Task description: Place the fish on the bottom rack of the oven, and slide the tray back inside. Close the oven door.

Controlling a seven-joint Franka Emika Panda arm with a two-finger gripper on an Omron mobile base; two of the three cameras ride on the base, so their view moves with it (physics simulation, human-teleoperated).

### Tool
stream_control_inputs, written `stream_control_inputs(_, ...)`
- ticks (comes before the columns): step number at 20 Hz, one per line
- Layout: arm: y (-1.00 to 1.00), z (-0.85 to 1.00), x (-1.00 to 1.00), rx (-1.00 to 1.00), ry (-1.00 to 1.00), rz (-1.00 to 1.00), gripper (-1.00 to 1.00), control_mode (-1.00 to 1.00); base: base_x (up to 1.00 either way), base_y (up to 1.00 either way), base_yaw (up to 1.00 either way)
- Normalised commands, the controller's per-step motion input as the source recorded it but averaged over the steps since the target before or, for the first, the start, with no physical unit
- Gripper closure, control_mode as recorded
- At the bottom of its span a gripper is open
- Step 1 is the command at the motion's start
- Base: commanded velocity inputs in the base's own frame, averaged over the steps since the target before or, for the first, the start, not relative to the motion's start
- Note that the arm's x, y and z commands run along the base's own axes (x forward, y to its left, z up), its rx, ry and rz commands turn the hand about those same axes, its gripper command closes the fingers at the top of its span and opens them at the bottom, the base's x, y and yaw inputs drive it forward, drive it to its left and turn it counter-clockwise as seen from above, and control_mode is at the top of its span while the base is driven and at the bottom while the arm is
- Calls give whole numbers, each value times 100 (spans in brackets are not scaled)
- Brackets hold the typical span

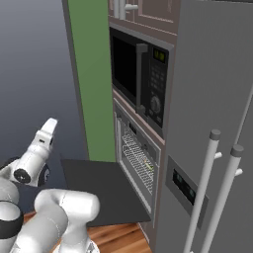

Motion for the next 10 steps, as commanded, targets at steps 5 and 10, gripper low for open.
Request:
stream_control_inputs(5,19,100,0,-70,22,-15,-100,-100,0,0,0)
stream_control_inputs(10,31,98,-3,-62,30,-14,-100,-100,0,0,0)
